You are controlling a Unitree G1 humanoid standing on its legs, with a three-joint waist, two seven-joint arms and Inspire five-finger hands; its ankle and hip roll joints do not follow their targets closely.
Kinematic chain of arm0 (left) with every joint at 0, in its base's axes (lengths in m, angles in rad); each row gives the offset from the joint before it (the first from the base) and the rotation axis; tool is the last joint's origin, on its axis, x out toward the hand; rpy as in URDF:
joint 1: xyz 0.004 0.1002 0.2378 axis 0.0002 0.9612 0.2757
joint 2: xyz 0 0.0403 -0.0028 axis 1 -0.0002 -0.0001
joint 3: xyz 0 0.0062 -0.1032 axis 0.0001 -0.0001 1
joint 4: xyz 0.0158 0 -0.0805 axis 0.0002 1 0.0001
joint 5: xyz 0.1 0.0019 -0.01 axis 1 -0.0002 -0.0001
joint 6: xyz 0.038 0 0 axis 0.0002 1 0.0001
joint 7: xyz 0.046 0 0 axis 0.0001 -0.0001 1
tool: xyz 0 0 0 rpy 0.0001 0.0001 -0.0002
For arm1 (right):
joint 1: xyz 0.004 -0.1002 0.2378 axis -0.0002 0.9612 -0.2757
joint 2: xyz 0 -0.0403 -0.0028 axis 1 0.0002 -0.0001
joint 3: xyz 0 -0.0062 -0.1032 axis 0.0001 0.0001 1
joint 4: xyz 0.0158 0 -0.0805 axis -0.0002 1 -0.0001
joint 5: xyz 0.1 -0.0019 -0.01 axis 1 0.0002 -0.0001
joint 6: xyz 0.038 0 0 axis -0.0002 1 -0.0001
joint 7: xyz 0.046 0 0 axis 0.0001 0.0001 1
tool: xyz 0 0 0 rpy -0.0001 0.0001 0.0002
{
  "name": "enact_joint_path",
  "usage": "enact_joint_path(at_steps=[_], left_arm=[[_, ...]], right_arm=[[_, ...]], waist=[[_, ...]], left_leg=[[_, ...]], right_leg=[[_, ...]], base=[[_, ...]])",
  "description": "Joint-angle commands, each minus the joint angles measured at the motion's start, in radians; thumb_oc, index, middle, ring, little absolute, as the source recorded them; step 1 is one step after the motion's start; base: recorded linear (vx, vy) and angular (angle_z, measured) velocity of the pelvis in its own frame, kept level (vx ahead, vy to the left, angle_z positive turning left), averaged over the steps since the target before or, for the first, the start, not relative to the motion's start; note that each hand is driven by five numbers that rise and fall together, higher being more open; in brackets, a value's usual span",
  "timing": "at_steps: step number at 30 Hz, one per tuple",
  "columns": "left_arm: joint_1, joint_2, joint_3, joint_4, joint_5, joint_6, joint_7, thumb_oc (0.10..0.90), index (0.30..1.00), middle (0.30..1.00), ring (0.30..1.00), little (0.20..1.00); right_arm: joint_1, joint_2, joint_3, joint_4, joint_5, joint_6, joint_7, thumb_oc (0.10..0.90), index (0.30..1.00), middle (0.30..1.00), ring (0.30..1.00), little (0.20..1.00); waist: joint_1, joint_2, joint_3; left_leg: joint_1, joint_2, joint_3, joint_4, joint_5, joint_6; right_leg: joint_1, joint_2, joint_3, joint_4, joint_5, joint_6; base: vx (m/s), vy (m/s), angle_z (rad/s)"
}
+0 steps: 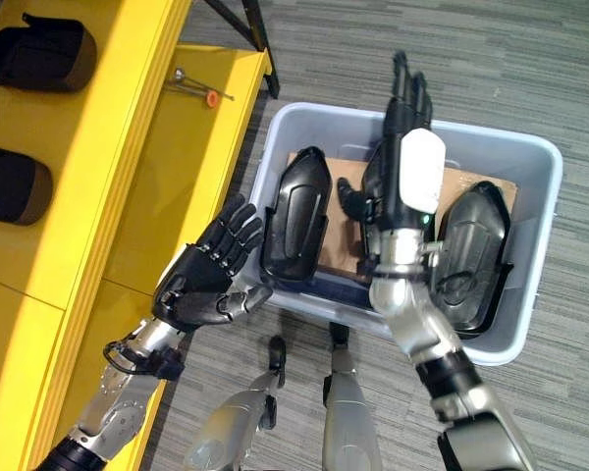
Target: Move parts from the plastic box to the shelf.
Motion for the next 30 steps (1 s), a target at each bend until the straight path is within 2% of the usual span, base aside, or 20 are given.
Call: enact_joint_path(at_steps=[1,3,5,6,9,10,11,15,23,25,30], left_arm=[[0.027,-0.035,0.009,-0.14,-0.035,-0.125,-0.028,0.9,1.0,1.0,1.0,1.0],[0.033,-0.038,0.01,-0.133,-0.039,-0.133,-0.03,0.9,1.0,1.0,1.0,1.0],[0.047,-0.025,0.019,-0.13,-0.055,-0.146,-0.041,0.9,1.0,1.0,1.0,1.0],[0.047,-0.025,0.019,-0.13,-0.056,-0.146,-0.042,0.9,1.0,1.0,1.0,1.0],[0.054,0.004,0.038,-0.128,-0.069,-0.154,-0.068,0.9,1.0,1.0,1.0,1.0],[0.054,0.009,0.041,-0.129,-0.072,-0.155,-0.072,0.9,1.0,1.0,1.0,1.0],[0.051,0.031,0.051,-0.128,-0.068,-0.159,-0.08,0.9,1.0,1.0,1.0,1.0],[0.027,0.054,0.054,-0.128,-0.092,-0.16,-0.086,0.9,1.0,1.0,1.0,1.0],[-0.022,0.049,0.053,-0.123,-0.098,-0.154,-0.092,0.9,1.0,1.0,1.0,1.0],[-0.044,0.047,0.05,-0.12,-0.099,-0.139,-0.084,0.9,1.0,1.0,1.0,1.0],[-0.056,0.047,0.048,-0.109,-0.081,-0.105,-0.071,0.9,1.0,1.0,1.0,1.0]], right_arm=[[-0.053,-0.059,-0.038,-0.118,-0.071,-0.076,-0.019,0.9,1.0,1.0,1.0,1.0],[-0.025,-0.071,-0.04,-0.136,-0.079,-0.076,0.016,0.9,1.0,1.0,1.0,1.0],[0.027,-0.107,-0.041,-0.136,-0.101,-0.059,0.102,0.9,1.0,1.0,1.0,1.0],[0.028,-0.107,-0.041,-0.137,-0.101,-0.058,0.103,0.9,1.0,1.0,1.0,1.0],[0.074,-0.143,-0.027,-0.097,-0.082,-0.034,0.145,0.9,1.0,1.0,1.0,1.0],[0.079,-0.147,-0.025,-0.089,-0.079,-0.032,0.146,0.9,1.0,1.0,1.0,1.0],[0.096,-0.159,-0.013,-0.039,-0.058,-0.047,0.123,0.9,1.0,1.0,1.0,1.0],[0.088,-0.156,0.005,0.051,-0.049,-0.074,0.08,0.9,1.0,1.0,1.0,1.0],[-0.014,-0.163,0.085,0.17,-0.055,-0.046,0.108,0.9,1.0,1.0,1.0,1.0],[-0.03,-0.159,0.101,0.21,-0.054,-0.018,0.108,0.9,1.0,1.0,1.0,1.0],[-0.07,-0.158,0.118,0.292,-0.028,-0.002,0.094,0.9,1.0,1.0,1.0,1.0]], waist=[[-0.021,0.042,-0.054],[-0.026,0.04,-0.055],[-0.032,0.033,-0.052],[-0.031,0.033,-0.052],[-0.028,0.007,-0.043],[-0.027,0.003,-0.041],[-0.022,-0.016,-0.031],[-0.013,-0.03,-0.017],[0.005,-0.029,-0.014],[0.012,-0.033,-0.014],[0.027,-0.034,-0.014]], left_leg=[[-0.056,0.001,0.002,0.066,-0.06,0.011],[-0.058,0.003,0.005,0.073,-0.061,0.009],[-0.065,0.006,0.007,0.078,-0.063,0.01],[-0.066,0.006,0.007,0.079,-0.064,0.01],[-0.077,0.012,0.002,0.075,-0.063,0.014],[-0.08,0.012,0.001,0.076,-0.063,0.015],[-0.091,0.016,-0.004,0.078,-0.062,0.018],[-0.114,0.016,-0.012,0.08,-0.057,0.024],[-0.134,0.011,-0.032,0.07,-0.043,0.021],[-0.143,0.011,-0.034,0.069,-0.039,0.022],[-0.164,0.013,-0.043,0.072,-0.034,0.02]], right_leg=[[0.053,-0.014,0.004,0.209,-0.311,0.011],[0.051,-0.015,0.005,0.214,-0.313,0.012],[0.045,-0.017,0.007,0.217,-0.314,0.015],[0.045,-0.017,0.007,0.218,-0.314,0.015],[0.037,-0.012,0.005,0.21,-0.305,0.02],[0.036,-0.011,0.004,0.208,-0.303,0.02],[0.031,-0.007,0.002,0.202,-0.294,0.024],[0.018,-0.004,0.0,0.196,-0.284,0.027],[0.009,0.002,-0.011,0.186,-0.281,0.021],[0.004,0.004,-0.018,0.186,-0.281,0.02],[-0.009,0.008,-0.032,0.189,-0.282,0.017]], base=[[0.03,0.069,-0.02],[0.03,0.059,0.0],[0.0,0.028,-0.04],[-0.03,-0.03,-0.07],[-0.05,-0.077,-0.04],[-0.1,-0.19,0.11],[-0.07,-0.156,0.12],[-0.08,-0.127,0.06],[-0.03,-0.021,0.01],[-0.04,-0.035,0.02],[-0.01,-0.028,0.1]])
